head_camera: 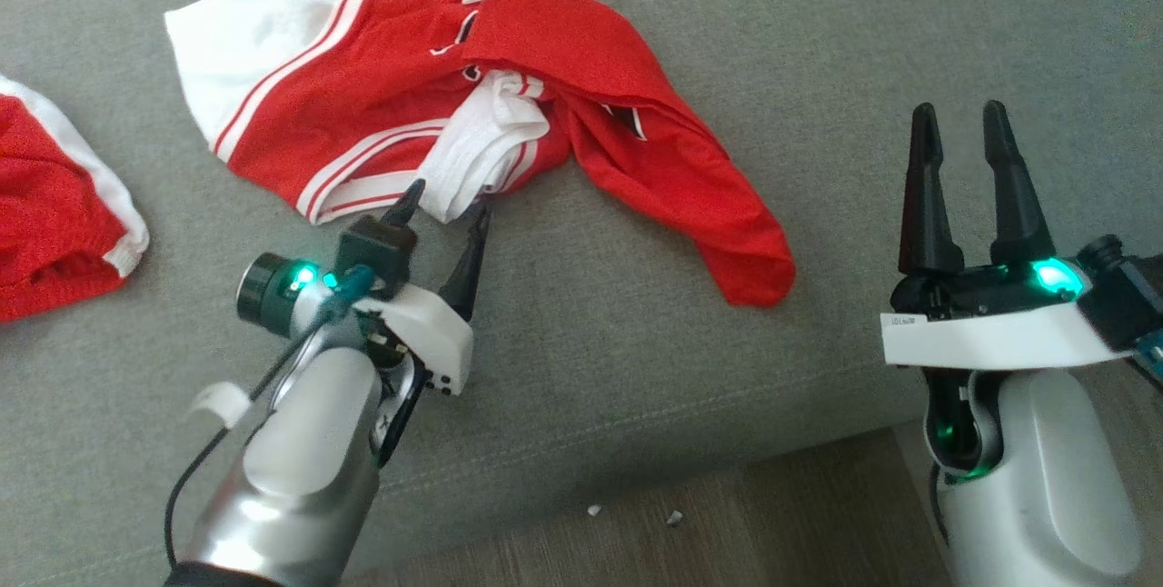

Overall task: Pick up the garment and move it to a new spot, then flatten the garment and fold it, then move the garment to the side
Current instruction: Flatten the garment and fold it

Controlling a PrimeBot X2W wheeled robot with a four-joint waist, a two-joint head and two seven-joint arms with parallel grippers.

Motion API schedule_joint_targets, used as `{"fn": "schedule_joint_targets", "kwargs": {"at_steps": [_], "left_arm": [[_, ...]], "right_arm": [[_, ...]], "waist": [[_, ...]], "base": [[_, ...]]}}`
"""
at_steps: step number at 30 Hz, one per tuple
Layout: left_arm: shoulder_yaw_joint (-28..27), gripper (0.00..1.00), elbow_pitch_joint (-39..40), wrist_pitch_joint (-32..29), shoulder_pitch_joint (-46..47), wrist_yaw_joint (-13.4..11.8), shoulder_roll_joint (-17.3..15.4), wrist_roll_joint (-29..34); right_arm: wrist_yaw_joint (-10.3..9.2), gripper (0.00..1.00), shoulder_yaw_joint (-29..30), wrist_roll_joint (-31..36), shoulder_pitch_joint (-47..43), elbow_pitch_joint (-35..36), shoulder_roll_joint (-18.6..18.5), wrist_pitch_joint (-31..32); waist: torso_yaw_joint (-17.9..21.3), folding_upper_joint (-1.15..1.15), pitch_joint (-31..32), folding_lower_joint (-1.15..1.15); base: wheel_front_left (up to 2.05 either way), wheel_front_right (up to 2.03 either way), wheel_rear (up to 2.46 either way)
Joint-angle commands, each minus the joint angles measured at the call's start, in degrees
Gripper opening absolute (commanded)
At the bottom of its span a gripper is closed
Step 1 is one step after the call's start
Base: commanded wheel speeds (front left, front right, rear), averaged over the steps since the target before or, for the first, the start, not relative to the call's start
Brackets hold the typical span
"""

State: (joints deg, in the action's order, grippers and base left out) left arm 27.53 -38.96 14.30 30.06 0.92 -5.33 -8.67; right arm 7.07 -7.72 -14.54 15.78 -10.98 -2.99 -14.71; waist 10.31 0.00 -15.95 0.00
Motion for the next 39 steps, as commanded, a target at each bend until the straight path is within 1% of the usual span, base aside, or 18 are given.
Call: {"fn": "schedule_joint_targets", "kwargs": {"at_steps": [1,7,8,9,10,15,19,22,27,29,32,34,36,39], "left_arm": [[-0.72,1.0,0.65,0.7,2.66,-0.76,-1.19,1.68],[0.48,1.0,-2.42,0.7,4.99,-3.91,-1.91,4.99],[0.37,0.73,-2.48,0.7,5.24,-4.52,-2.02,5.21],[0.51,0.17,-2.69,0.7,5.4,-4.96,-2.21,5.61],[0.63,0.0,-3.05,0.7,5.45,-5.18,-2.33,5.82],[0.5,0.0,-3.17,0.7,5.69,-5.56,-2.34,5.66],[-0.65,0.0,0.39,0.7,5.22,-7.23,-2.89,5.44],[-2.21,0.0,5.48,0.7,4.34,-9.02,-3.88,5.32],[-5.42,0.0,17.09,0.7,2.56,-12.02,-5.88,5.61],[-6.54,0.0,21.75,0.7,1.59,-12.79,-6.76,5.8],[-7.41,0.0,27.95,0.7,-0.27,-12.87,-8.6,6.38],[-7.67,0.0,30.63,0.7,-2.01,-12.6,-9.99,6.65],[-7.36,0.0,32.01,0.7,-4.22,-11.9,-11.42,6.89],[-5.88,0.0,31.5,0.7,-8.01,-10.5,-13.68,7.64]], "right_arm": [[0.42,1.0,-1.52,-0.56,1.73,2.16,0.12,-0.29],[0.42,1.0,-1.68,-0.92,1.9,2.38,0.12,-0.29],[0.42,1.0,-1.65,-0.93,1.88,2.43,0.12,-0.29],[0.42,1.0,-1.6,-0.89,1.86,2.46,0.12,-0.29],[0.42,1.0,-1.55,-0.86,1.84,2.48,0.12,-0.29],[0.42,1.0,-1.45,-0.96,1.75,2.56,0.12,-0.29],[0.42,1.0,-1.37,-0.85,1.58,2.41,0.12,-0.29],[0.42,1.0,-1.38,-0.74,1.48,2.21,0.12,-0.29],[0.42,1.0,-0.91,-0.55,1.0,1.5,0.12,-0.29],[0.42,1.0,-0.72,-0.59,0.59,1.17,0.12,-0.29],[0.42,1.0,-0.77,-0.6,0.13,0.57,0.12,-0.29],[0.42,1.0,-0.67,-0.63,-0.13,0.25,0.12,-0.29],[0.42,1.0,-0.57,-0.72,-0.42,0.05,0.12,-0.29],[0.42,1.0,-0.43,-0.77,-0.82,-0.2,0.12,-0.29]], "waist": [[0.29,0.0,-0.27,0.0],[0.95,0.0,-0.79,0.0],[1.0,0.0,-0.84,0.0],[1.02,0.0,-0.87,0.0],[1.02,0.0,-0.9,0.0],[0.58,0.0,-0.88,0.0],[-0.6,0.0,-0.08,0.0],[-1.77,0.0,1.03,0.0],[-4.45,0.0,3.57,0.0],[-5.59,0.0,4.61,0.0],[-7.12,0.0,5.94,0.0],[-8.11,0.0,6.74,0.0],[-9.06,0.0,7.48,0.0],[-10.37,0.0,8.29,0.0]], "base": [[0.0,0.0,0.0],[0.0,0.0,0.0],[0.0,0.0,0.0],[0.0,0.0,0.0],[0.0,0.0,0.0],[0.0,0.0,0.0],[0.0,0.0,0.0],[0.0,0.0,0.0],[0.0,0.0,0.0],[0.0,0.0,0.0],[0.0,0.0,0.0],[0.0,0.0,0.0],[0.0,0.0,0.0],[0.0,0.0,0.0]]}}
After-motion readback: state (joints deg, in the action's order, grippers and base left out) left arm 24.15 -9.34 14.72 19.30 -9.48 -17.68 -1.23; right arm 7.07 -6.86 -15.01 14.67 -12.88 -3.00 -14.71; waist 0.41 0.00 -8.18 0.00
